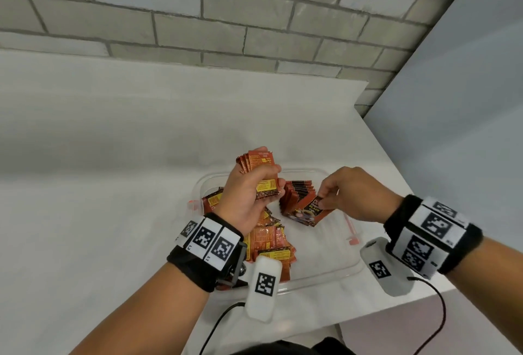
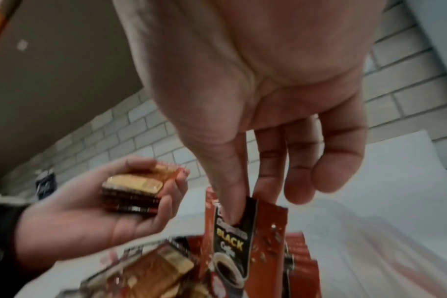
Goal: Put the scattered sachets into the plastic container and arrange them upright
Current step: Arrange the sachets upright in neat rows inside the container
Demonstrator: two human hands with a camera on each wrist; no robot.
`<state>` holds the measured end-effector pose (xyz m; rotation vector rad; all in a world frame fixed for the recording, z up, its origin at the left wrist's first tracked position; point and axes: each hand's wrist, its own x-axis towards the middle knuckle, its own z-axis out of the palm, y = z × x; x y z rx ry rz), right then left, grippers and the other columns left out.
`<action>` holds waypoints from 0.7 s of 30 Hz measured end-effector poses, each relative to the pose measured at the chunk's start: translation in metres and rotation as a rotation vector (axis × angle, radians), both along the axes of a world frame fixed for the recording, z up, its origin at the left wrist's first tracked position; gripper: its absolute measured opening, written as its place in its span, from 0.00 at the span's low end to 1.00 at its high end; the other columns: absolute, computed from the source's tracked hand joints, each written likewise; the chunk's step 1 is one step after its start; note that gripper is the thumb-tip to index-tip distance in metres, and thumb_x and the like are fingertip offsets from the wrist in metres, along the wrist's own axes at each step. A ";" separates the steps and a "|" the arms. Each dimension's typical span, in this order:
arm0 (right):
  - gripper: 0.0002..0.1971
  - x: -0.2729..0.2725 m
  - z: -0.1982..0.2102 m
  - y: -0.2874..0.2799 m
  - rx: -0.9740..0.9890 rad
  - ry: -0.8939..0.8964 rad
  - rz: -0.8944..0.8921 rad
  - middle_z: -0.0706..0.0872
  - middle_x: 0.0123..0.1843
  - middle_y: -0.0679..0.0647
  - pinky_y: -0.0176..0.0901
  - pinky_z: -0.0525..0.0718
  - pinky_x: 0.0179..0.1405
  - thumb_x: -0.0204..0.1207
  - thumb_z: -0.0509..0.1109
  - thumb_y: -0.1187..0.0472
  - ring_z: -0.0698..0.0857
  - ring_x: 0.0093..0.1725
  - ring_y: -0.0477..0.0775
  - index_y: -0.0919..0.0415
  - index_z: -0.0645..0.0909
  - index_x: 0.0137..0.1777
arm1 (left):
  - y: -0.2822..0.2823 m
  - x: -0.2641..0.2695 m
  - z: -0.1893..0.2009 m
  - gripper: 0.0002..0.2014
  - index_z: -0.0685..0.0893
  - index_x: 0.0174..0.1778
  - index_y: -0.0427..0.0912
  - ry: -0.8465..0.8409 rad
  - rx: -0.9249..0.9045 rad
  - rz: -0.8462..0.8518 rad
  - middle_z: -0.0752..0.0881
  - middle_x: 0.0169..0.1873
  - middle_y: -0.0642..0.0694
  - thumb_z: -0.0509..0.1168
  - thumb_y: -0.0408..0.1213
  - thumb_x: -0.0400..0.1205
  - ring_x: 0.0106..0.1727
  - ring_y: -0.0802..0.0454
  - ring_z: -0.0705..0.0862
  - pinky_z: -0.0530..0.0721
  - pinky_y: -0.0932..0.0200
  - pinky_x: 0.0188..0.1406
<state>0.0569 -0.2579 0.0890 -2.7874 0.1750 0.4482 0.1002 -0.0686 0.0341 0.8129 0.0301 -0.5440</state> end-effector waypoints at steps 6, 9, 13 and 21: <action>0.03 0.010 -0.026 0.020 -0.269 0.149 0.129 0.87 0.41 0.53 0.37 0.72 0.28 0.72 0.72 0.61 0.83 0.38 0.54 0.55 0.87 0.41 | -0.003 -0.001 -0.005 0.12 0.81 0.54 0.45 -0.018 0.134 -0.016 0.83 0.39 0.43 0.69 0.28 0.78 0.38 0.49 0.87 0.84 0.51 0.44; 0.04 0.014 -0.030 0.023 -0.324 0.187 0.148 0.84 0.39 0.53 0.36 0.68 0.25 0.73 0.72 0.62 0.80 0.38 0.54 0.56 0.87 0.45 | -0.004 -0.001 -0.005 0.12 0.81 0.54 0.44 -0.015 0.162 -0.013 0.83 0.37 0.45 0.70 0.28 0.77 0.39 0.49 0.87 0.85 0.52 0.43; 0.06 0.018 -0.032 0.026 -0.375 0.173 0.144 0.81 0.39 0.55 0.36 0.68 0.25 0.74 0.69 0.63 0.79 0.36 0.56 0.62 0.85 0.48 | -0.005 -0.003 -0.005 0.12 0.80 0.54 0.44 -0.027 0.176 -0.019 0.82 0.34 0.46 0.69 0.28 0.78 0.37 0.49 0.86 0.84 0.55 0.38; 0.08 0.018 -0.032 0.034 -0.448 0.148 0.189 0.78 0.39 0.55 0.37 0.66 0.24 0.77 0.64 0.63 0.77 0.35 0.57 0.63 0.84 0.50 | -0.006 -0.005 -0.003 0.08 0.82 0.48 0.45 -0.028 0.193 -0.037 0.84 0.35 0.46 0.69 0.28 0.78 0.40 0.47 0.85 0.83 0.55 0.38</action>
